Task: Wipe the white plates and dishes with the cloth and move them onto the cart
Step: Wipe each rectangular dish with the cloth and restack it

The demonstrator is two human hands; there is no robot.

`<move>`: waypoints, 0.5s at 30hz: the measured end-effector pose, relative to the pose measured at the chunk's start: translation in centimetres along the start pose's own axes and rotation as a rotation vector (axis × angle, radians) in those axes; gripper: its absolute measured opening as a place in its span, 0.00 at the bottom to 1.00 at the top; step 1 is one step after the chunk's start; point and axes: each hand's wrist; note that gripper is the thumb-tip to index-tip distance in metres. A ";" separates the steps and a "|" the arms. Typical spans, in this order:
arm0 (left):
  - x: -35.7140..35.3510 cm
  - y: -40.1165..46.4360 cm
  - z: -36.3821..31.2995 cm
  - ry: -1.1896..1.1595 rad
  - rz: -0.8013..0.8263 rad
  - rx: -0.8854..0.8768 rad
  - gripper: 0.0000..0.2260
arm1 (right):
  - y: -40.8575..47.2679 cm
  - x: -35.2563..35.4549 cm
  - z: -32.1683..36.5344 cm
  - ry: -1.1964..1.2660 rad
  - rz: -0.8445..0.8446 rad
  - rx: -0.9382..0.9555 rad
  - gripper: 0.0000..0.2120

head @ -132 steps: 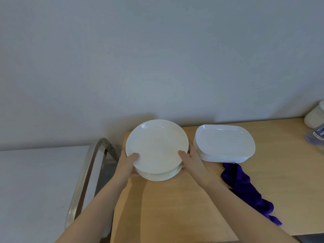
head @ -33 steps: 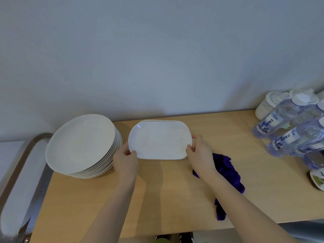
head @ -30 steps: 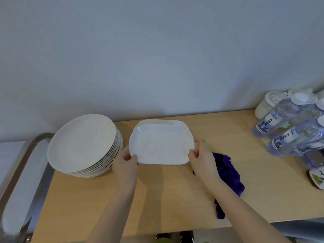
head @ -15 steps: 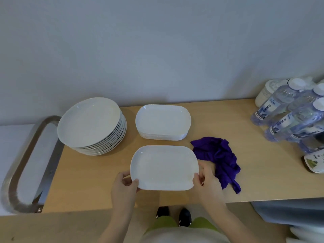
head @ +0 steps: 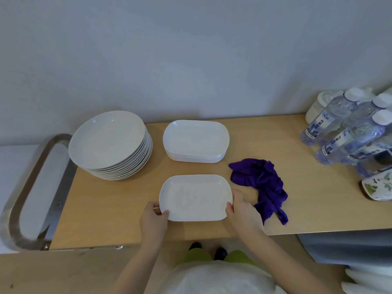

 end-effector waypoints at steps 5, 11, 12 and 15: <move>-0.2 0.1 0.0 0.033 -0.012 -0.022 0.09 | 0.6 -0.3 0.1 -0.101 0.020 -0.026 0.16; -0.4 0.7 -0.2 0.072 0.011 -0.035 0.06 | 3.7 1.3 -1.5 -0.183 -0.439 0.020 0.19; -0.4 0.9 -0.3 0.081 0.031 -0.028 0.06 | 4.5 1.7 -1.9 -0.253 -0.344 0.018 0.22; -0.5 1.5 -0.5 0.118 0.084 -0.036 0.06 | 6.4 1.6 -3.3 -0.463 -0.151 0.044 0.24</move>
Point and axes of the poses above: each hand's wrist, its own y-axis towards the middle knuckle, its own x-axis out of the back of the hand, z = x × y, and after that the axes turned 12 degrees about -y, right-handed
